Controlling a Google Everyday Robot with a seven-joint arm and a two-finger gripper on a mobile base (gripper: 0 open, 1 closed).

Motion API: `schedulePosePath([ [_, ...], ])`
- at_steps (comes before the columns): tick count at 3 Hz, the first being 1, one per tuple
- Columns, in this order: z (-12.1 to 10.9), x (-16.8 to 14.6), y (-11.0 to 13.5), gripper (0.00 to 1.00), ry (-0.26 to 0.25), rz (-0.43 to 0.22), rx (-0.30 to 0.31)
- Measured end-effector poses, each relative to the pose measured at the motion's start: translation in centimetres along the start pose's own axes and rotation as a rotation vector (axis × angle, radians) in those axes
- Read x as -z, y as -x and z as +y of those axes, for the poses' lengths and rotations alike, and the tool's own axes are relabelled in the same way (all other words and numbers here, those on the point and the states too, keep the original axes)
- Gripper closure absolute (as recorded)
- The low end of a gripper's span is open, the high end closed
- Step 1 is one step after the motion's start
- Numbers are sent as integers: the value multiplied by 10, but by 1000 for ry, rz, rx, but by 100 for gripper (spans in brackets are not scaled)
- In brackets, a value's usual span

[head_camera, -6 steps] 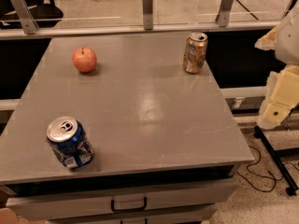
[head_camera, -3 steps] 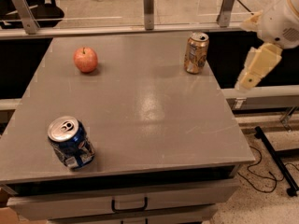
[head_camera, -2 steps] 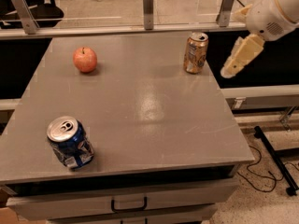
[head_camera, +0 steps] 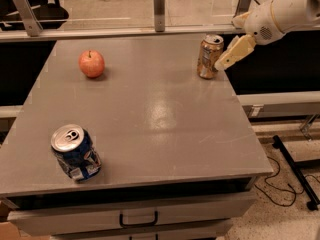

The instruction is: Move orange can near pepsi can

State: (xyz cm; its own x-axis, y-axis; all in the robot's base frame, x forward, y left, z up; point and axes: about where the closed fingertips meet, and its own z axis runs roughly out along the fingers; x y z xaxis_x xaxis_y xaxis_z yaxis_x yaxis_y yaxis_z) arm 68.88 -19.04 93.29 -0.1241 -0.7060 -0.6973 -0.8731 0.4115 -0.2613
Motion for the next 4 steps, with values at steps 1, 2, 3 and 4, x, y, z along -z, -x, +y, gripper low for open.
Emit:
schedulePosePath([
  [1, -13, -26, -7, 0, 38, -70, -85],
  [2, -12, -44, -12, 18, 104, -113, -150],
  [3, 4, -50, -6, 41, 196, -155, -184],
  [4, 30, -51, 13, 64, 306, -203, -181],
])
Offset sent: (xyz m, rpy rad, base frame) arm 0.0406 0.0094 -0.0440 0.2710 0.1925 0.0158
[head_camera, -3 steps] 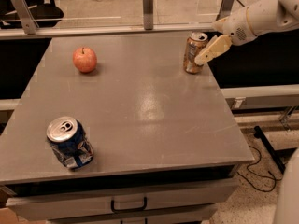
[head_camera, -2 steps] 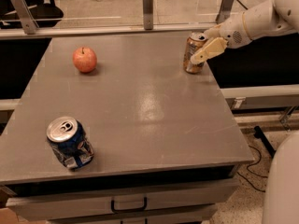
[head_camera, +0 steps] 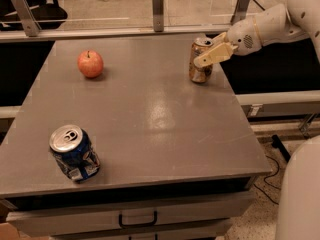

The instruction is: Move orange can near pepsi can

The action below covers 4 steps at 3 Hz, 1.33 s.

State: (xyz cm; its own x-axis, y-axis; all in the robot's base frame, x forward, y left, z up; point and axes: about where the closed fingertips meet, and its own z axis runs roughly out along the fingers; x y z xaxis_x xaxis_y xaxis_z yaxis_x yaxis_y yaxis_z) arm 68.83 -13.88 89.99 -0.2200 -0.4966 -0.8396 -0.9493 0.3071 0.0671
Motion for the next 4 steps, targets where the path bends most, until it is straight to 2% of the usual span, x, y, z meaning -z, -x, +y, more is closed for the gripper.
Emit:
schedulePosePath([
  [1, 33, 6, 33, 88, 96, -61, 45],
  [2, 32, 3, 33, 100, 100, -61, 42],
  [3, 32, 2, 33, 100, 100, -61, 42],
  [4, 46, -18, 40, 100, 132, -74, 68],
])
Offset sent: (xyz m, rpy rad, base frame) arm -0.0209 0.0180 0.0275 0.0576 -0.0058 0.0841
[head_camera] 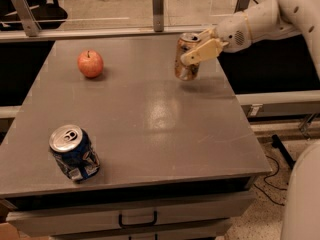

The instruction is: Move orange can near pepsi can

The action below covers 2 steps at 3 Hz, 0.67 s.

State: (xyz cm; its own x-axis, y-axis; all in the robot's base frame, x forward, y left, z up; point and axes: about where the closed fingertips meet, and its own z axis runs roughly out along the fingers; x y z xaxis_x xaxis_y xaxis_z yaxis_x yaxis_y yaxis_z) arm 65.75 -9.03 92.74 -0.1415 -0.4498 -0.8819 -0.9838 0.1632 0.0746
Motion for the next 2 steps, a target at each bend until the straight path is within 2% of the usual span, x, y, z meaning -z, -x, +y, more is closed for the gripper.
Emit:
schedulePosePath([
  [1, 37, -30, 39, 100, 7, -66, 101],
  [2, 99, -88, 70, 100, 6, -147, 161],
])
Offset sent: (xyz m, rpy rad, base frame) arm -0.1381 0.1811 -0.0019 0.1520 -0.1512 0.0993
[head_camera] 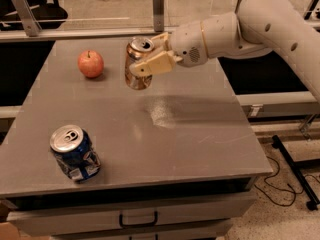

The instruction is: Move orange can near pepsi can

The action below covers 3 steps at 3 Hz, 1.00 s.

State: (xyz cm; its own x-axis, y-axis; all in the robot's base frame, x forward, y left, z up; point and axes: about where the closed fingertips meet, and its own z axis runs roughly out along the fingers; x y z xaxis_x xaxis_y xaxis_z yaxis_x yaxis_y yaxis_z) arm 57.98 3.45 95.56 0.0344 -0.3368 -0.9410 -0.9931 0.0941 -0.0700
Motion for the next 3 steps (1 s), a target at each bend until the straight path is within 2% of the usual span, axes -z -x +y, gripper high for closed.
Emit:
schedulePosePath([
  [1, 0, 0, 0, 100, 0, 1, -1],
  [2, 31, -11, -5, 100, 86, 40, -28],
  [3, 73, -23, -9, 100, 171, 84, -57],
])
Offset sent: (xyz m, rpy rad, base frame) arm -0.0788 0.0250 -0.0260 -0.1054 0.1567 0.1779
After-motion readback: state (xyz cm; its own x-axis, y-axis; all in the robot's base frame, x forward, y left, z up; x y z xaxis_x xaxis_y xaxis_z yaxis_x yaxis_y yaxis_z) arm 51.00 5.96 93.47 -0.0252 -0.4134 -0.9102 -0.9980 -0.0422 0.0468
